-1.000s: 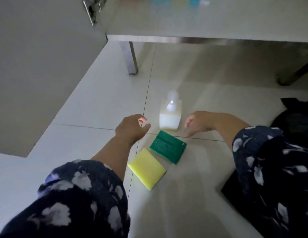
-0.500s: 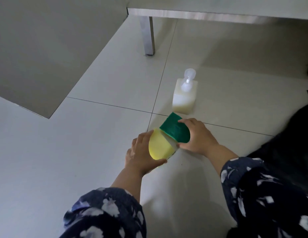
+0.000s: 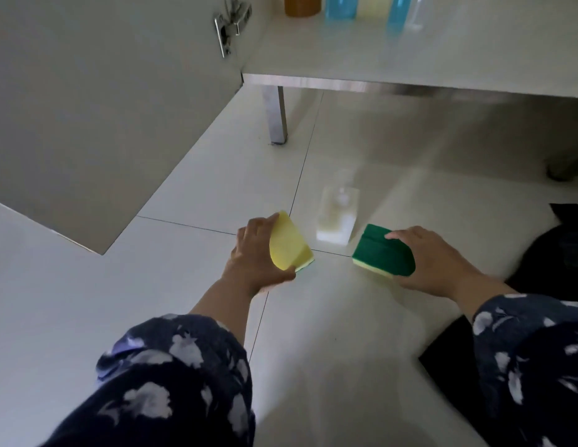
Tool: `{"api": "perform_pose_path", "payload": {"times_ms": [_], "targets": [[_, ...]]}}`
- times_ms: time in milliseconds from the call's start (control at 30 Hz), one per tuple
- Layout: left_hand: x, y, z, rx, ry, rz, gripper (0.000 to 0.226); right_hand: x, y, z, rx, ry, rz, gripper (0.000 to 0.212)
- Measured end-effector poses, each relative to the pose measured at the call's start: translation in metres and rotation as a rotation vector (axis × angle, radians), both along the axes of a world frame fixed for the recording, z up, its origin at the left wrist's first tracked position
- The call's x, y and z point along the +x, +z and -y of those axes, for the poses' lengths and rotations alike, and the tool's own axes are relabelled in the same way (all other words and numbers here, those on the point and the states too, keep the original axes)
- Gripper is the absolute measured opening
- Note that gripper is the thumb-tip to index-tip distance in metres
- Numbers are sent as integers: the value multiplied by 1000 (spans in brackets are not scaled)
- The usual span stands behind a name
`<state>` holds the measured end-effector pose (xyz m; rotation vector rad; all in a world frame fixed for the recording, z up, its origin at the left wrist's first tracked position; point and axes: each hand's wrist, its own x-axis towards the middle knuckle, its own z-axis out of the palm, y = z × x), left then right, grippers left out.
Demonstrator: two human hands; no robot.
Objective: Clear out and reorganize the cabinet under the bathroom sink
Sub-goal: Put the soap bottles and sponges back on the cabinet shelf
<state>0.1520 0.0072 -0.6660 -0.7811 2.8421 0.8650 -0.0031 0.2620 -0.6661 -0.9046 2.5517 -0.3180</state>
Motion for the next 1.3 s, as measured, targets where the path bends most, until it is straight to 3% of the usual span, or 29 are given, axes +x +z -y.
{"api": "perform_pose_path", "payload": {"times_ms": [300, 567, 767, 1100, 1300], "targets": [[-107, 84, 42, -164, -113, -210, 108, -79, 90, 14, -201, -100, -224, 74], [-188, 118, 68, -213, -164, -336, 105, -138, 122, 79, -406, -105, -298, 71], [-248, 149, 91, -240, -184, -329, 104, -201, 150, 117, -474, -143, -319, 71], [-286, 156, 86, -123, 81, -162, 101, -254, 208, 148, -354, -83, -235, 69], [-354, 139, 123, -131, 222, -202, 96, -301, 205, 210, -423, -46, -226, 69]]}}
